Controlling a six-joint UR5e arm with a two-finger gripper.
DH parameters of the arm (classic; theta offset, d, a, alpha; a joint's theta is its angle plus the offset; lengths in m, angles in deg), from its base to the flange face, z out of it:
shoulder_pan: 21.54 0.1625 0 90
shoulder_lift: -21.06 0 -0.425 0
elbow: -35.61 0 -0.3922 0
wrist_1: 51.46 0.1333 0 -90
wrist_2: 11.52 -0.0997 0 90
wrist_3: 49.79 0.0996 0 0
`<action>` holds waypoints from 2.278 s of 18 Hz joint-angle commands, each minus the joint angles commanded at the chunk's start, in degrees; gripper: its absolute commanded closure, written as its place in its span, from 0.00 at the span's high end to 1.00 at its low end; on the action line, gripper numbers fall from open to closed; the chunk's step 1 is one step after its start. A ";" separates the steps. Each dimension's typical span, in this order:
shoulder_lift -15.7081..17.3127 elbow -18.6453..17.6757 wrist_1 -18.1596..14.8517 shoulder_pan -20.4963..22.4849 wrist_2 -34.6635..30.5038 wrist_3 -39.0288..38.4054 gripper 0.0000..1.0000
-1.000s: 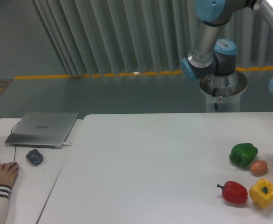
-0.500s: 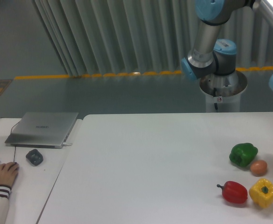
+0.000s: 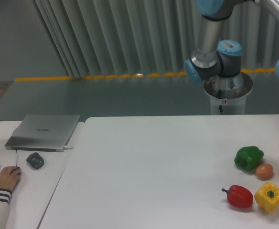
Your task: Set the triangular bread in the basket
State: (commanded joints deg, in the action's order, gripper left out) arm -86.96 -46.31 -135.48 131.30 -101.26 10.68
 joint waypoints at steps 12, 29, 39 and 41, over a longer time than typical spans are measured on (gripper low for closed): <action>-1.40 2.30 12.30 7.73 -5.80 7.65 0.00; -3.60 0.80 17.40 9.67 -5.80 9.67 1.00; -2.20 -2.18 19.25 8.80 -9.92 13.16 1.00; -1.84 -2.45 16.81 7.48 -13.17 17.21 1.00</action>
State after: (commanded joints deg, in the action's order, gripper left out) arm -88.80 -48.76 -118.68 138.78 -114.43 27.89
